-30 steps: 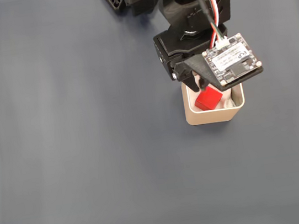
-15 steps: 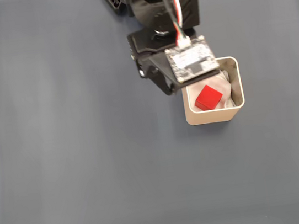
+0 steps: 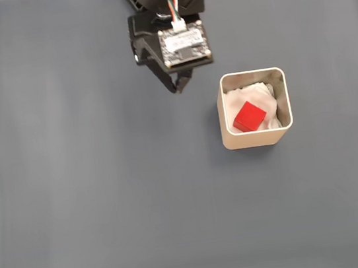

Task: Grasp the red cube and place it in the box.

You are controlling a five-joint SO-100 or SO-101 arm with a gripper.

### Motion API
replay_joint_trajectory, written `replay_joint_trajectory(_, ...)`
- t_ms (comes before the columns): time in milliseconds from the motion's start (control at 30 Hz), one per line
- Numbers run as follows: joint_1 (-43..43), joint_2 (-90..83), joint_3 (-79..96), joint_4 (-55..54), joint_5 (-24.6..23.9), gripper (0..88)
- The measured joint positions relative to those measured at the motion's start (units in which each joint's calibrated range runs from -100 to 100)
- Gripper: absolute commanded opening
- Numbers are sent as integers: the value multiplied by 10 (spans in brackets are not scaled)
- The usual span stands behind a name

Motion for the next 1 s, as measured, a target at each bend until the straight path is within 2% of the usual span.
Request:
replay_joint_trajectory(433,14,-163,189,0,-21,3)
replay_joint_trajectory(1000,17,-295,383,3,-22,2)
